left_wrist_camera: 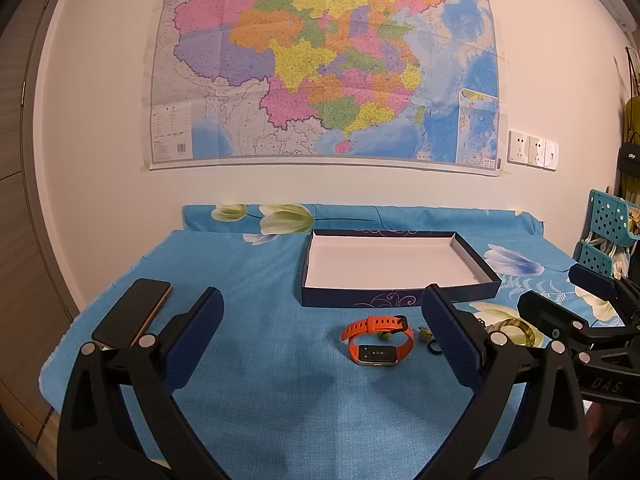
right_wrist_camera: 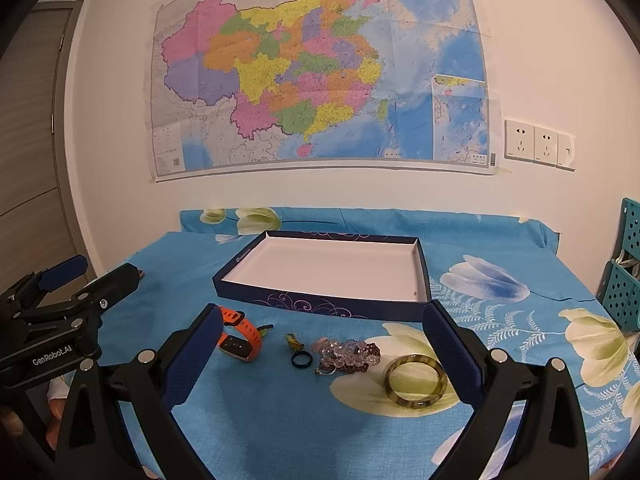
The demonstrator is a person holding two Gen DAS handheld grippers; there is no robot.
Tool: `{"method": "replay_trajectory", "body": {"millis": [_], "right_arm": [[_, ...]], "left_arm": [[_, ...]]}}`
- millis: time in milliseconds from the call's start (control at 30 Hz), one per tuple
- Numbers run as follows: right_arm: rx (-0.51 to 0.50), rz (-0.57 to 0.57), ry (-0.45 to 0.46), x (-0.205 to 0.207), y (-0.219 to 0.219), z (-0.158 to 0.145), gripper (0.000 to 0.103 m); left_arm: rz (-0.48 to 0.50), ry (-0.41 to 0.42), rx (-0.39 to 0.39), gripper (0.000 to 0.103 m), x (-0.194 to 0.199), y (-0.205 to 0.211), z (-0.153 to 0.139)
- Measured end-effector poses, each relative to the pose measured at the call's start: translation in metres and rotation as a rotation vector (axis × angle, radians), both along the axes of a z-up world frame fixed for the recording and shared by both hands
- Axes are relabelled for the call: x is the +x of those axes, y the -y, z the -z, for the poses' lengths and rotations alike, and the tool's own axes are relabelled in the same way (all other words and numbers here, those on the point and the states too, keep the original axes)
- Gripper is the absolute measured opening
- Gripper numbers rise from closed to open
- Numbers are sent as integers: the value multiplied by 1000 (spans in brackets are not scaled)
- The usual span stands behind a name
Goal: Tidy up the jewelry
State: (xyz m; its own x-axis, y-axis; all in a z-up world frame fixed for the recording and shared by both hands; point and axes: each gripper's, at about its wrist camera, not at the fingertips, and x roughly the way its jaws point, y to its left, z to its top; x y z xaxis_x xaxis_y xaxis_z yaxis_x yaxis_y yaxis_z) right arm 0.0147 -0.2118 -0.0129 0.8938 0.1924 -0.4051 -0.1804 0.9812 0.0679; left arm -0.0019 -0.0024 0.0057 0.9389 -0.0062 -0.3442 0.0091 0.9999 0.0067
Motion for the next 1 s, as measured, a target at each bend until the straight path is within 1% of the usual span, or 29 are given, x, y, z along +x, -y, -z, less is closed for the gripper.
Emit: {"method": "replay_trajectory", "body": {"millis": [1000], "right_arm": [[3,-1,-6,0,-1,3,96]], "left_arm": [[2,0,-2,97,0,1,0]]}}
